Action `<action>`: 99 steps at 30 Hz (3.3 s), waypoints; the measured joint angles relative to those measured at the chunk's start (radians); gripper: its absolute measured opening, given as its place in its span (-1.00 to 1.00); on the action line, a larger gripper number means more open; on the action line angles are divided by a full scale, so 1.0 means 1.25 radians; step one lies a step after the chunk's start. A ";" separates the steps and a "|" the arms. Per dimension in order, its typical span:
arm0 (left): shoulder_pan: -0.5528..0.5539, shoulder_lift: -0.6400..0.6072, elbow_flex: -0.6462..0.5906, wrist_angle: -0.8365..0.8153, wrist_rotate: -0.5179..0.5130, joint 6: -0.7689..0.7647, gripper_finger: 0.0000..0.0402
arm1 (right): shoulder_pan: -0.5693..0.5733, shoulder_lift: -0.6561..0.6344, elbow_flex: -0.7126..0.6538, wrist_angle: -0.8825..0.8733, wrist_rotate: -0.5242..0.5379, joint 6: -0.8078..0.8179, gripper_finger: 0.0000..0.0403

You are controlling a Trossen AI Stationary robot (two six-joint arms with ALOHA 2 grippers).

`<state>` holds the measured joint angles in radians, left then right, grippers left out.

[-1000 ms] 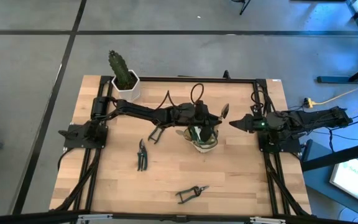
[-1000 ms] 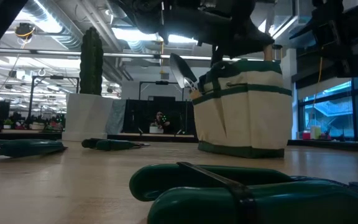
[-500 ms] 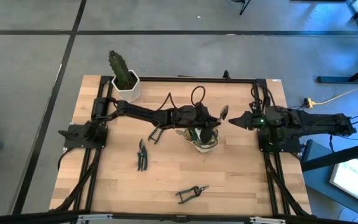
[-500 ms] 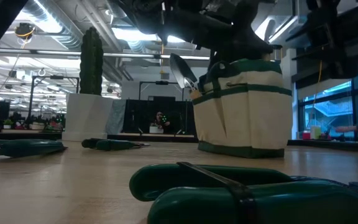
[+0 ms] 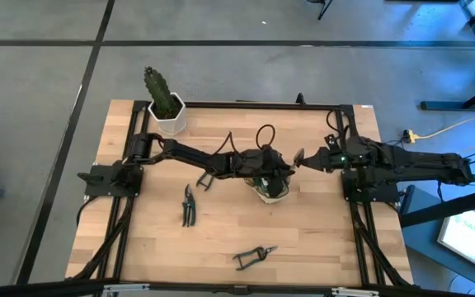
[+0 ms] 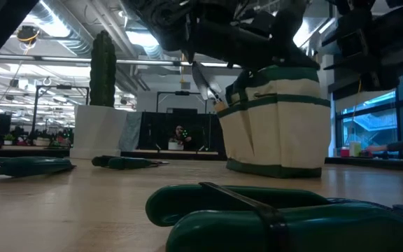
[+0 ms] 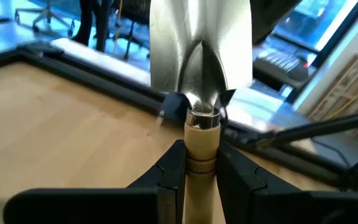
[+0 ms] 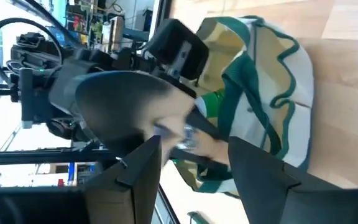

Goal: Pick & Place Garden tools in Gardening bag
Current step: Put the trowel into the gardening bag

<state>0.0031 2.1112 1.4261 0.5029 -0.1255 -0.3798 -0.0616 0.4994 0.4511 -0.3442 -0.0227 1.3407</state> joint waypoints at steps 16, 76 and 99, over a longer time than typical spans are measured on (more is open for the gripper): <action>0.005 -0.002 0.001 -0.063 0.007 0.042 -0.71 | -0.051 0.051 -0.001 0.067 -0.042 -0.059 -0.06; 0.015 -0.059 -0.001 -0.173 0.012 0.046 -0.69 | -0.057 0.073 0.000 0.115 -0.068 -0.103 -0.06; 0.031 -0.059 0.000 -0.190 -0.022 0.069 -0.69 | -0.057 0.073 0.000 0.092 -0.076 -0.150 -0.06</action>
<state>0.0419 2.0380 1.4261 0.2658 -0.1528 -0.2933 -0.1326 0.5907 0.4507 -0.2291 -0.1173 1.1527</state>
